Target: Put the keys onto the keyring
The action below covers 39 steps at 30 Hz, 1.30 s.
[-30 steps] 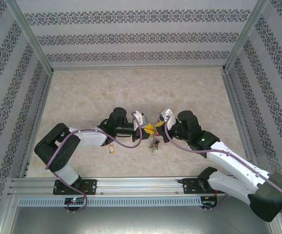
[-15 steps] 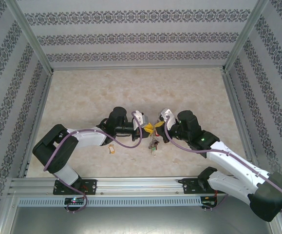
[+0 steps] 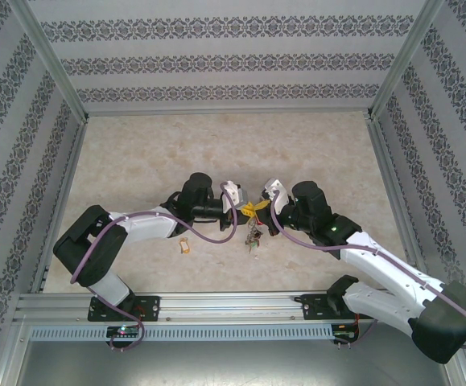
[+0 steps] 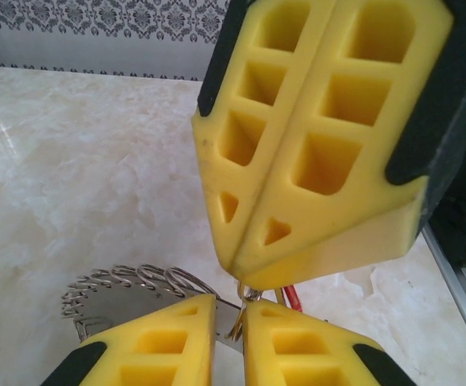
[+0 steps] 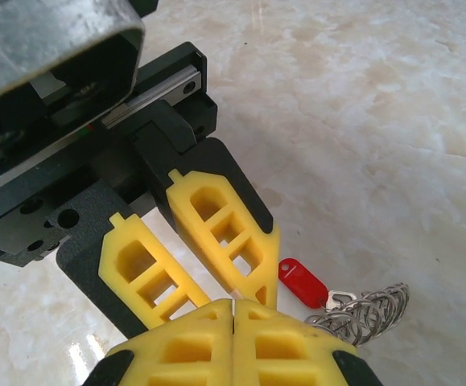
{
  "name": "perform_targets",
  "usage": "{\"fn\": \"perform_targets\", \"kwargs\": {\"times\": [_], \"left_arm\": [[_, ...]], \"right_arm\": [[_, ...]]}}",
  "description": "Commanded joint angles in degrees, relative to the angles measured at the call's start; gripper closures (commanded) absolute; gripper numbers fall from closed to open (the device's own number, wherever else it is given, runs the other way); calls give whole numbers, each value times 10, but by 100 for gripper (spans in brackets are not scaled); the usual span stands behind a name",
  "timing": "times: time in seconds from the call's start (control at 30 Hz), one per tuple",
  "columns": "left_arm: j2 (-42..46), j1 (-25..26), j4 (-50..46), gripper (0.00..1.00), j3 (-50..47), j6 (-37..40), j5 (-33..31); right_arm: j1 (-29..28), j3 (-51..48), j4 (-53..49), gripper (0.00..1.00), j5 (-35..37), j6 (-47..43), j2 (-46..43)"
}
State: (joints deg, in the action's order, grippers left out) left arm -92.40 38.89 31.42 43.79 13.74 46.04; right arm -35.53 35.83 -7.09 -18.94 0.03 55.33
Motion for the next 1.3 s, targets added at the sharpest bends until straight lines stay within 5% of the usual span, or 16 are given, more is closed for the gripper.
{"fn": "perform_targets", "kwargs": {"times": [0.0, 0.17, 0.4, 0.8, 1.27], "left_arm": [[10, 7, -26, 83, 18, 22, 11], [8, 7, -41, 84, 23, 31, 10], [5, 7, -43, 100, 24, 32, 7], [-20, 7, 120, 100, -20, -48, 1], [-29, 9, 145, 100, -33, -61, -9]], "right_arm": [[-8, 20, 16, 100, -17, -7, 0], [-9, 19, 17, 100, -16, -6, -2], [-9, 18, 15, 100, -14, -8, -6], [12, -21, 7, 100, 55, 31, -30], [27, -30, 38, 100, 45, 47, -37]]}}
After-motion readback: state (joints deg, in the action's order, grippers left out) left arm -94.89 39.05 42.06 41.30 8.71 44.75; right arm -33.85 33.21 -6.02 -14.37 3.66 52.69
